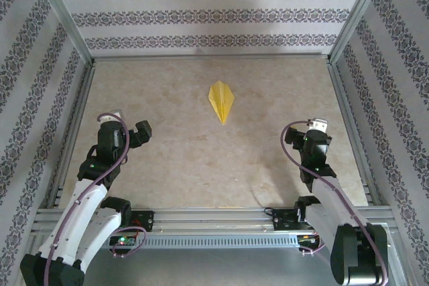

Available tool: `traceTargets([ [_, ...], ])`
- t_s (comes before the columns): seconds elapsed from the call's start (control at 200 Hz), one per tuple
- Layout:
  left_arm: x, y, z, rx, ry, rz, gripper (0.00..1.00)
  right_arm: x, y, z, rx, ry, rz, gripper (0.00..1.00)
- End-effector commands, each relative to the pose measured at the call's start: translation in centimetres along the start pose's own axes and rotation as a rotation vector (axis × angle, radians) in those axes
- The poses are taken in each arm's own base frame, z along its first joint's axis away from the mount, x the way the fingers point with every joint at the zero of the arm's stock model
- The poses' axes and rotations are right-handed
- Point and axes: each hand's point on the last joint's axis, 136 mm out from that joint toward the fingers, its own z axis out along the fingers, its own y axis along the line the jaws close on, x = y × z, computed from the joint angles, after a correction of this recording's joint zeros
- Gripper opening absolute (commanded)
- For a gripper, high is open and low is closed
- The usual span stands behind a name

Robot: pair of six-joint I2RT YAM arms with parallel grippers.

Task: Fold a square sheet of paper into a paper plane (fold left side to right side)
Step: Reset both arms

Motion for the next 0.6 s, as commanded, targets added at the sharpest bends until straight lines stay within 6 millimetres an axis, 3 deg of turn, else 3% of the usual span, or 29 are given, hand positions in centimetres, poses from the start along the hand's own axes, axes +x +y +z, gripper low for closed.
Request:
traceTargets([
  [0.0, -1.6, 0.3, -0.2, -0.02, -0.059, 0.025, 1.0, -2.8, 1.0, 0.8, -0.052, -0.127, 0.029, 0.98],
  [0.33, -1.7, 0.6, 0.2, -0.039, -0.062, 0.046, 1.0, -5.3, 4.4, 4.0, -0.208, -0.218, -0.035, 0.98],
  [0.595, -2.3, 1.9, 0.8, -0.117, -0.094, 0.127, 1.0, -3.5, 6.4, 6.6, -0.302, -0.186, -0.08, 0.98],
])
